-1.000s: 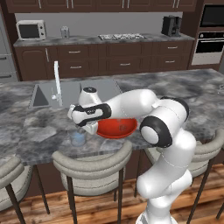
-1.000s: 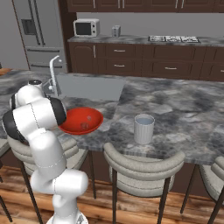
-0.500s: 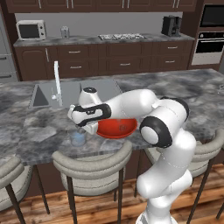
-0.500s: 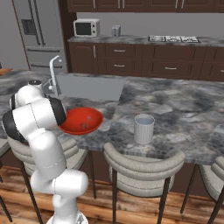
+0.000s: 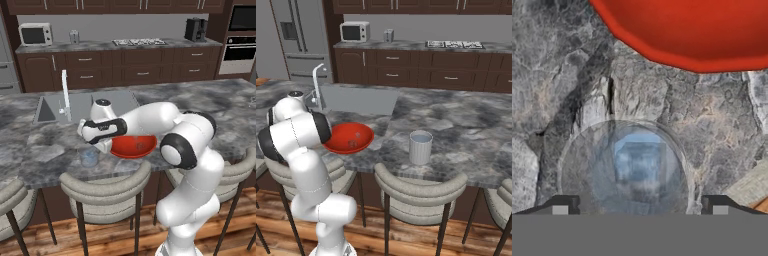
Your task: There are four ice cubes in the ice bowl. Place two ice cubes in each glass of water.
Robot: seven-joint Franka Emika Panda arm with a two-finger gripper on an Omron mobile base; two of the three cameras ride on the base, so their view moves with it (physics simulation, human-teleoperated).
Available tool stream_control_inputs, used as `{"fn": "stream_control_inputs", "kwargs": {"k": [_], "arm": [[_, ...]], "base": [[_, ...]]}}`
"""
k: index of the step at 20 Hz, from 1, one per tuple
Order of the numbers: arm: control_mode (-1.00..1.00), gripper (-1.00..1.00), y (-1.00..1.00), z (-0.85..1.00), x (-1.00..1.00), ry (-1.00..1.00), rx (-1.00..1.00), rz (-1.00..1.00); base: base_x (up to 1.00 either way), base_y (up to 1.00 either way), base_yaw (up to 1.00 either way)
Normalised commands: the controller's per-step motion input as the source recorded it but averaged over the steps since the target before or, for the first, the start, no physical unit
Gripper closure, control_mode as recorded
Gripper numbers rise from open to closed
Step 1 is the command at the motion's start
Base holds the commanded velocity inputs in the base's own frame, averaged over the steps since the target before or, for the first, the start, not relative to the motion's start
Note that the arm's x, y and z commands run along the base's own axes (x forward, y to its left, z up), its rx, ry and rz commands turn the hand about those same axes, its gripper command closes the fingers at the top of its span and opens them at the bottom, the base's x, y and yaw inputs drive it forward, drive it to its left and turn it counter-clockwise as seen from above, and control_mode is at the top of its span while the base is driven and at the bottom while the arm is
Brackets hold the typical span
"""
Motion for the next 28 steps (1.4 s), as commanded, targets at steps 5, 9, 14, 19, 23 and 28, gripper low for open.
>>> {"fn": "stream_control_inputs", "kwargs": {"k": [5,9,14,19,23,28], "arm": [[-1.0,-1.0,-0.36,0.51,0.0,0.0,0.0,0.0],[-1.0,-1.0,-0.96,0.43,0.0,0.01,0.0,0.1],[-1.0,-1.0,-1.0,0.06,0.0,0.07,0.0,0.28],[-1.0,-1.0,-0.85,-0.07,0.01,0.2,-0.09,0.5],[-1.0,-1.0,-0.5,-0.26,0.26,0.36,-0.07,0.41],[-1.0,-1.0,-0.14,-0.21,0.28,0.11,0.0,0.17]], "base": [[0.0,0.0,0.0],[0.0,0.0,0.0],[0.0,0.0,0.0],[0.0,0.0,0.0],[0.0,0.0,0.0],[0.0,0.0,0.0]]}}
